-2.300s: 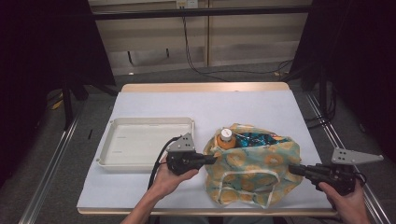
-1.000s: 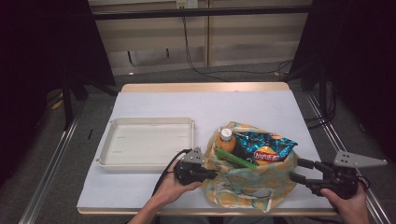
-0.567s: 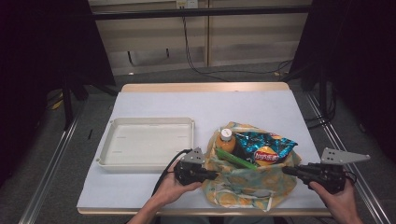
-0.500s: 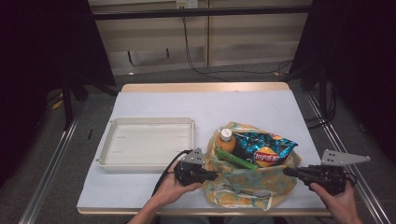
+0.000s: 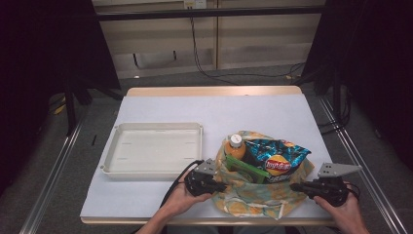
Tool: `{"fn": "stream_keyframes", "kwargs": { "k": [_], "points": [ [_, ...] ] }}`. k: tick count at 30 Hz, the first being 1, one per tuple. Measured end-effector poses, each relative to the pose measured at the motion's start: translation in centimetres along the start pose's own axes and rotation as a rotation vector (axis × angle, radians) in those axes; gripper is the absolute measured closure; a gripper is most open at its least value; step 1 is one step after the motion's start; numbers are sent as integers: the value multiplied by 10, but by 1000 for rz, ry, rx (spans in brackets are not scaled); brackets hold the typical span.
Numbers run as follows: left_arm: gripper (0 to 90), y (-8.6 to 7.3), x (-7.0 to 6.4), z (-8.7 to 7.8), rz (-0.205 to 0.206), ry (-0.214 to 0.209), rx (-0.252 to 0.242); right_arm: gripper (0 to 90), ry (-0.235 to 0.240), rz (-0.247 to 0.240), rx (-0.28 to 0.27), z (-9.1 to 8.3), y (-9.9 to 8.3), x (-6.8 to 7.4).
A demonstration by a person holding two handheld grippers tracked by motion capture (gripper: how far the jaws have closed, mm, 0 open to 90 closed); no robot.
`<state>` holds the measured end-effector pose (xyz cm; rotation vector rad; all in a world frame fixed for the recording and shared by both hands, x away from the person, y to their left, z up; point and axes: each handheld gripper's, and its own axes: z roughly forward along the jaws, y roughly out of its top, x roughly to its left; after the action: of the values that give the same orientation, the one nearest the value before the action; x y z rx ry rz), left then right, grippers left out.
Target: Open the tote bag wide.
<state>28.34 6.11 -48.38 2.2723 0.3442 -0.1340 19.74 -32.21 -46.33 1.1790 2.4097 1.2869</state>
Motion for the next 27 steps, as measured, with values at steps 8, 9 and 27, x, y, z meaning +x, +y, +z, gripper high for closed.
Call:
{"fn": "stream_keyframes", "kwargs": {
  "k": [8, 9, 27],
  "points": [
    [900, -1, -3, -3, 6, -2, -16, 817, -45, -35, 96, 14, -3, -1],
    [895, -1, -3, -3, 6, -2, -16, 817, -45, -35, 96, 14, -3, -1],
    [657, 12, -22, -64, 19, 32, -267, 299, -47, 36, -150, -38, -2, 11]
  ]
}}
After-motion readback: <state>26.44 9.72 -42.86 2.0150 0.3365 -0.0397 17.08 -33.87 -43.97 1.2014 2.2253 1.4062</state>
